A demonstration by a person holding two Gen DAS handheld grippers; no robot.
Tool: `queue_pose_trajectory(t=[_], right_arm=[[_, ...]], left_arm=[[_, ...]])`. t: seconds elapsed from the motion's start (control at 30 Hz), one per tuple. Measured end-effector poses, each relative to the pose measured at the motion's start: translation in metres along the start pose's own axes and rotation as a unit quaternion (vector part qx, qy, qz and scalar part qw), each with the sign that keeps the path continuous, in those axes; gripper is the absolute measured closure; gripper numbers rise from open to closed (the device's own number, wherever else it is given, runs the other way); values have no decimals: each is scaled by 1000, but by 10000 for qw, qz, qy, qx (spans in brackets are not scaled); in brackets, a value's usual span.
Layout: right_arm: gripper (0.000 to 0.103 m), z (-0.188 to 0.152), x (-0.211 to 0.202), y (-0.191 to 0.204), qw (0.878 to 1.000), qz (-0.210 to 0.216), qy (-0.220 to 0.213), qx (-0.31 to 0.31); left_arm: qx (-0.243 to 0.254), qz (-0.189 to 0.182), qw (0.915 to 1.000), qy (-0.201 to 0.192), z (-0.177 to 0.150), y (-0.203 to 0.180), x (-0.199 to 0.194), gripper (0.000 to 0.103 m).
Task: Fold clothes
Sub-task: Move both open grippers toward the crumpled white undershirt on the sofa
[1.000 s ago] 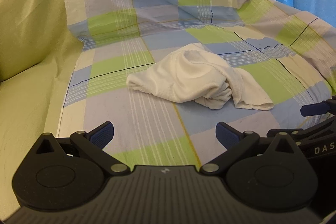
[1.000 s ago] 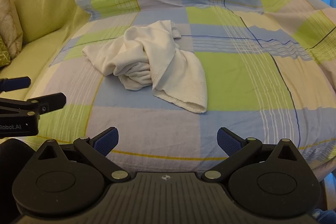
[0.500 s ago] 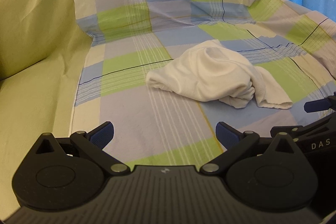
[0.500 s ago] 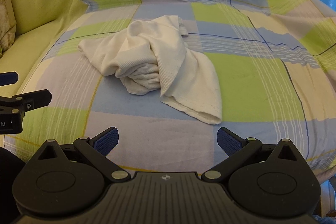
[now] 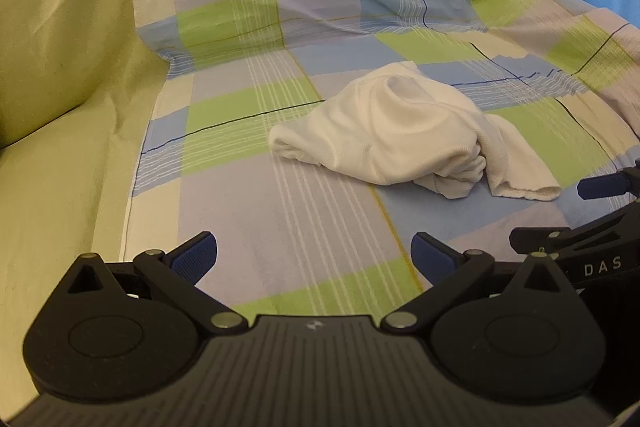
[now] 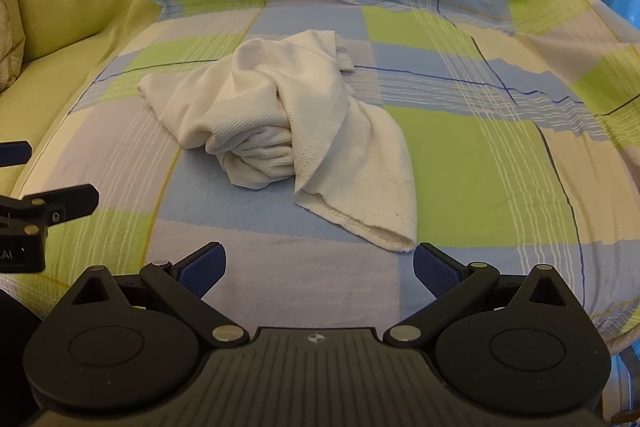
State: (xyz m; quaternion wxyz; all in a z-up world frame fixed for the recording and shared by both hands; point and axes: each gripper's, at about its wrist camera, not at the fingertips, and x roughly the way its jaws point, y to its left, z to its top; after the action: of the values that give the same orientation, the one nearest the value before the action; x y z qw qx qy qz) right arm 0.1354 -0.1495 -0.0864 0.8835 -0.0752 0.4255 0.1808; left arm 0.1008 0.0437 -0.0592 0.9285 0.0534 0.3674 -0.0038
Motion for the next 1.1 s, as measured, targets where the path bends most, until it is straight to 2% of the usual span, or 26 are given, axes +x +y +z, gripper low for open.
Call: queue_pose_trajectory(t=[0.47,1.1], right_arm=[[0,9,11,-4,10000,65,13,57],[0,21,34,-5,9995,125,286,74]], left_arm=[[188,16,9996,186,2,-12,14,1],[261,194,9988,376,1,-14,24,1]])
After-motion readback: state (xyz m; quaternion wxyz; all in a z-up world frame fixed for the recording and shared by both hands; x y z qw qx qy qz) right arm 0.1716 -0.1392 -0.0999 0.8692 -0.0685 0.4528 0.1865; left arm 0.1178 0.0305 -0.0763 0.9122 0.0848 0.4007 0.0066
